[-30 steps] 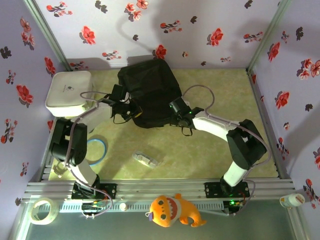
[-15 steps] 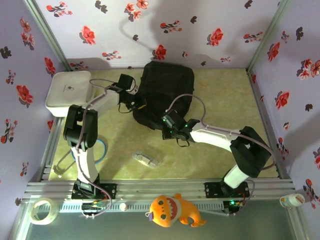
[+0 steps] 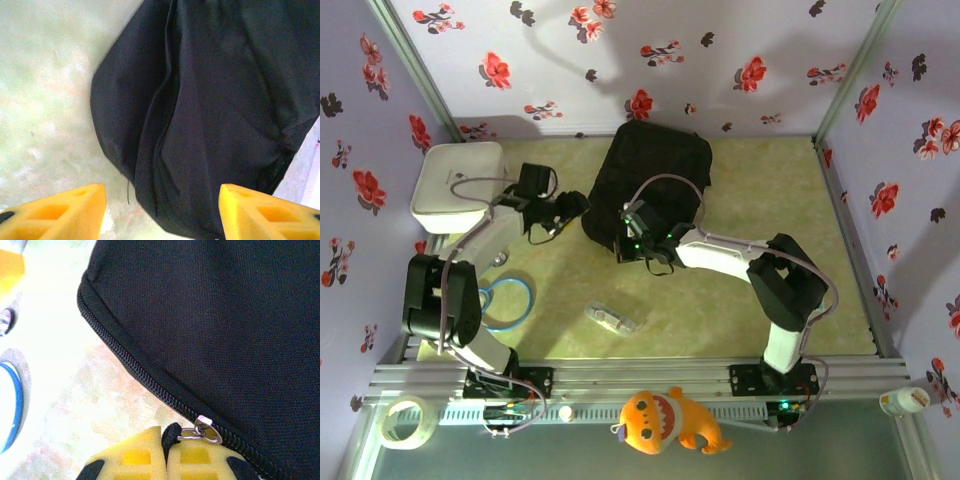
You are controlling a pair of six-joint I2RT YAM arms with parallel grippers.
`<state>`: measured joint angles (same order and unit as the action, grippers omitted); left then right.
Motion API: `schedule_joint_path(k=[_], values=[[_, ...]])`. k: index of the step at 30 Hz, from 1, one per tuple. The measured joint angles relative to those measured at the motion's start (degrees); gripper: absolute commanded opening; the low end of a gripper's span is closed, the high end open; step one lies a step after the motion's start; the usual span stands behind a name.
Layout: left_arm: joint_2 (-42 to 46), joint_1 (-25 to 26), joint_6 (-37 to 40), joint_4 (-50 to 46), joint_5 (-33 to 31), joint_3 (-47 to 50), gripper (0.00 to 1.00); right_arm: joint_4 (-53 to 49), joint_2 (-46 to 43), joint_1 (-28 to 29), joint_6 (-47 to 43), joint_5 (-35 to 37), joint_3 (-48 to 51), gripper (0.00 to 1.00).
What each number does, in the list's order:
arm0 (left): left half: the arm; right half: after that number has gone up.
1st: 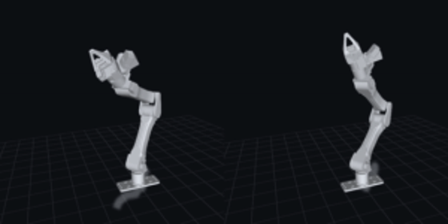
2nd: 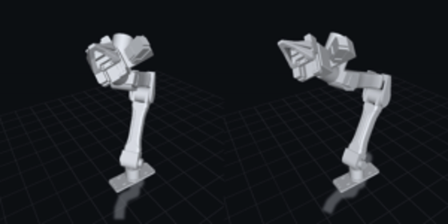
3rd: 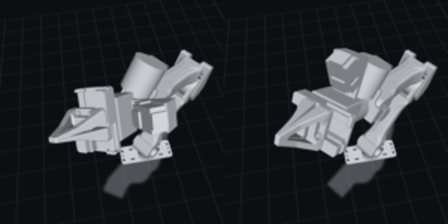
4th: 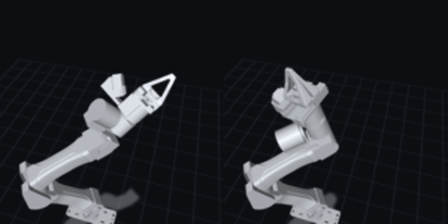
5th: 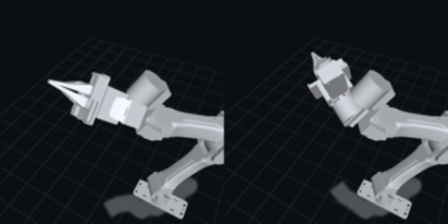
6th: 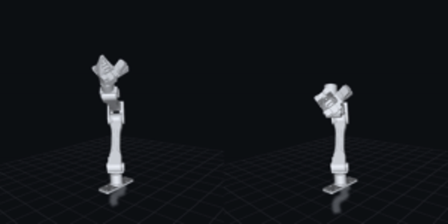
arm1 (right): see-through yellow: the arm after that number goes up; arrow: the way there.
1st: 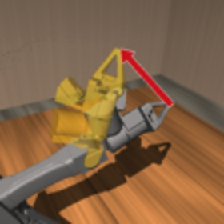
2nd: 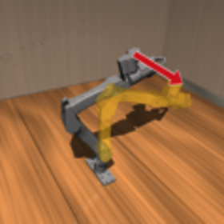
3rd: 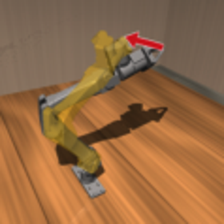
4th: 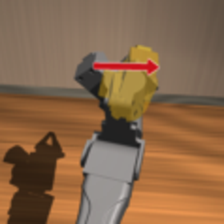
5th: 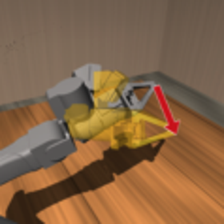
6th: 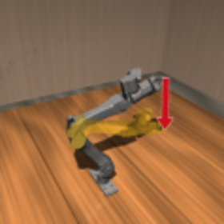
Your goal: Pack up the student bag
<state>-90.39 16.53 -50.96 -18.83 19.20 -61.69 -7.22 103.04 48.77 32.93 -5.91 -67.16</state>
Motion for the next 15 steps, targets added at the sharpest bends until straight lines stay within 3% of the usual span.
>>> schedule_joint_path(k=[7, 15], values=[[-2.9, 4.6, -9.2, 11.3, 3.6, 5.7, 0.63, -0.1, 0.0, 0.0, 0.0, -0.1, 0.0, 0.0], [-5.1, 6.1, -11.5, 10.4, -3.4, 4.9, 0.22, -2.0, -0.7, 0.0, 0.1, 2.5, 0.0, 0.0]])
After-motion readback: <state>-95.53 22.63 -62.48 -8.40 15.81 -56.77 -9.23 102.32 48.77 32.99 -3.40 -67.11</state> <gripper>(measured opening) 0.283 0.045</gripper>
